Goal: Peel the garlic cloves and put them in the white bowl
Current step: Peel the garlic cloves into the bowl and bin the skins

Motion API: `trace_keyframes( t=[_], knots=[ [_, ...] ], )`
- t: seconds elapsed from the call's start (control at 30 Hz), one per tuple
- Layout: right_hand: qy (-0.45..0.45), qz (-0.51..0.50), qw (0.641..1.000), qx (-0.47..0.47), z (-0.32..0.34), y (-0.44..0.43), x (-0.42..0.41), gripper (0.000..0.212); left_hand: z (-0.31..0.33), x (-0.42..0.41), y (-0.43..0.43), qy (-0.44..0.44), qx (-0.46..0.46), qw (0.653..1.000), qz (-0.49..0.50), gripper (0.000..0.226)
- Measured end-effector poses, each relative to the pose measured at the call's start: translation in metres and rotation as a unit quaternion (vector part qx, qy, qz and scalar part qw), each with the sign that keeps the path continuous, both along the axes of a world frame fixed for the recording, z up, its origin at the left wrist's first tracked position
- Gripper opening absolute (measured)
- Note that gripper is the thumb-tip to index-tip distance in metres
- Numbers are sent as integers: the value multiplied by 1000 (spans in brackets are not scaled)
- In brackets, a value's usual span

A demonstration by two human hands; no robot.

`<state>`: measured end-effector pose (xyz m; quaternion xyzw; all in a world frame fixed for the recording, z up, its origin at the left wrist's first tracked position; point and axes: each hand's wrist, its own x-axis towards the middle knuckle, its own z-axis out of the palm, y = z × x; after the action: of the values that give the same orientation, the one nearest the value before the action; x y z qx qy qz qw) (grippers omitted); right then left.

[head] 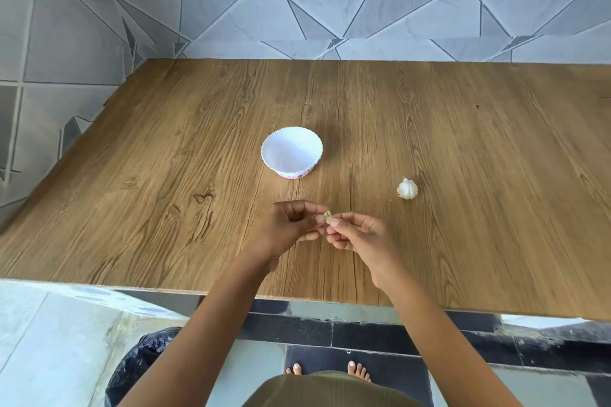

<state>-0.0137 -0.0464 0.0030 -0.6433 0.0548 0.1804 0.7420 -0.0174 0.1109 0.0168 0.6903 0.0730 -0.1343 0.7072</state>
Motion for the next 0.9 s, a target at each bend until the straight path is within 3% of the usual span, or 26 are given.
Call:
trace_keyframes(
  t=[0.2, 0.43, 0.8, 0.9],
  knots=[
    [-66, 16, 996, -66, -3, 2, -2, 7, -3, -2, -1, 13, -2, 999, 29, 11],
    [-42, -26, 999, -18, -4, 3, 0, 9, 0, -2, -2, -68, 97, 993, -3, 15],
    [-20, 20, 998, 54, -9, 11, 0, 16, 5, -2, -2, -84, 69, 994, 6, 7],
    [-49, 31, 998, 15, -8, 11, -1, 18, 5, -3, -3, -71, 60, 996, 11, 8]
  ],
)
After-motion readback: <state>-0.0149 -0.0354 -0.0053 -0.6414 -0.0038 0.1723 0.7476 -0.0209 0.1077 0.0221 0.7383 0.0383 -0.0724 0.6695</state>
